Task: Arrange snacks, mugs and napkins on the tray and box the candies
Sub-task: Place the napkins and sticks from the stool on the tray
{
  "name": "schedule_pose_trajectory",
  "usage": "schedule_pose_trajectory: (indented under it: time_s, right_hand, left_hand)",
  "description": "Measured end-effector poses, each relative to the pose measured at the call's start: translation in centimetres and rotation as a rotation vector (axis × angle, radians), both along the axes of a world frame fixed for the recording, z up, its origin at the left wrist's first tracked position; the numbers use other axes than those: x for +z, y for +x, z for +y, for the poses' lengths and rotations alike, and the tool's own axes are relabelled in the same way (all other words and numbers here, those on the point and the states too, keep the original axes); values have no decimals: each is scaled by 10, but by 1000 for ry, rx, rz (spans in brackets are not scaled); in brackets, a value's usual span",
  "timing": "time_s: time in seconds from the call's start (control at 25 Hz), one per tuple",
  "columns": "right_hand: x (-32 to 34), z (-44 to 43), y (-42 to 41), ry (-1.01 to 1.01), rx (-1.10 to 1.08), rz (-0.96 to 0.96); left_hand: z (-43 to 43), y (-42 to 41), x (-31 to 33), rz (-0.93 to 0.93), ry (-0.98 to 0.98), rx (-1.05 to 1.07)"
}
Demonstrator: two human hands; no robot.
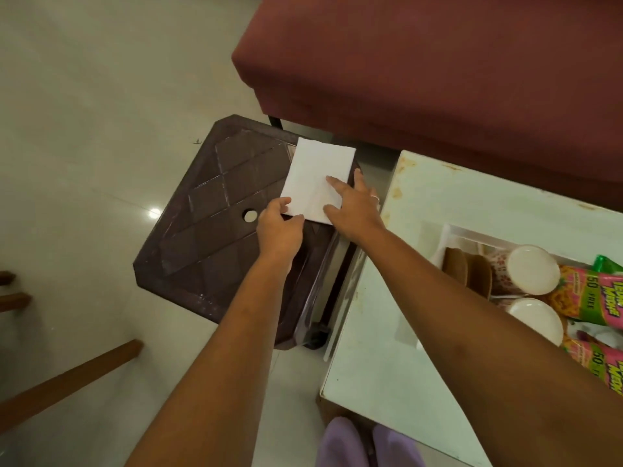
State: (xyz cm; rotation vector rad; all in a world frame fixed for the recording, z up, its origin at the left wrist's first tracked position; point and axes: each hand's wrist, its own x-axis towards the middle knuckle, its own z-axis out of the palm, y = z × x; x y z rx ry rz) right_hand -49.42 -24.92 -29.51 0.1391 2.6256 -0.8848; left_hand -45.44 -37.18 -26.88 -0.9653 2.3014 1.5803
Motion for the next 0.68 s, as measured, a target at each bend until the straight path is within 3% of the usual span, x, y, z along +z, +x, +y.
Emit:
schedule_pose_trajectory:
  time_s: [0.12,0.24,0.4,0.68]
  right_hand:
    - [-1,-1,-6,42,20,64]
    - [-1,-1,-16,-162,-157,62]
    - [5,0,-22,-435,-354,-96]
    - [13,4,-11,-524,-400,-112]
  left_hand:
    - [-2,1,-6,11,21,9]
    - [-1,2,-10,11,16,24]
    - [0,0,-13,7,26,61]
    - [3,-14,-12,-63,-29,138]
